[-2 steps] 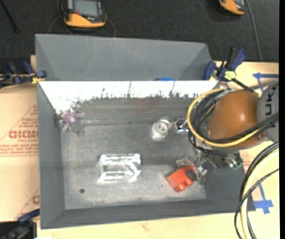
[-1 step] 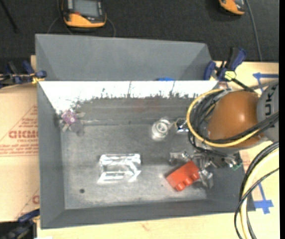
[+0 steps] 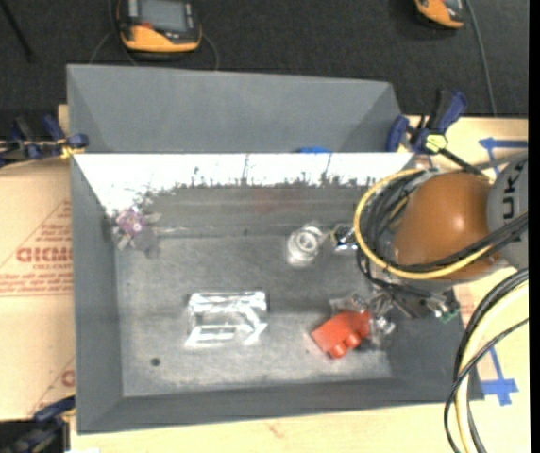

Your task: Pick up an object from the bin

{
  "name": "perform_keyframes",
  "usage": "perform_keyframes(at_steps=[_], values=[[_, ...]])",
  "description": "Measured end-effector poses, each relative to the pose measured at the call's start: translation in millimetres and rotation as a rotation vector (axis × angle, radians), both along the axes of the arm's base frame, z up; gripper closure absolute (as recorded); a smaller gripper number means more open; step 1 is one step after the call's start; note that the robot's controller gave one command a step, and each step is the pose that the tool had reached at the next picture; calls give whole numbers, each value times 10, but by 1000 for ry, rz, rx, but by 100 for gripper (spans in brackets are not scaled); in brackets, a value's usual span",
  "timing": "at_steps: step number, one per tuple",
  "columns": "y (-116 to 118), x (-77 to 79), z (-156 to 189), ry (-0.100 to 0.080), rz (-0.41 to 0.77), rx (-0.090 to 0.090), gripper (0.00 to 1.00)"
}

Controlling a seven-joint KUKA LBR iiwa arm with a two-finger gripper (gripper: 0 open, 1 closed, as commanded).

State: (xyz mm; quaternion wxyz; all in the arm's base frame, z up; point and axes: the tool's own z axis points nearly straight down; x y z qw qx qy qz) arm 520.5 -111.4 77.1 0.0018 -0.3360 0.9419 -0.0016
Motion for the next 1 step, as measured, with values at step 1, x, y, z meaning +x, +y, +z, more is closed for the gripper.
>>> perform_keyframes(at_steps=[1], values=[[209, -247, 2146, -7, 19, -1, 100]])
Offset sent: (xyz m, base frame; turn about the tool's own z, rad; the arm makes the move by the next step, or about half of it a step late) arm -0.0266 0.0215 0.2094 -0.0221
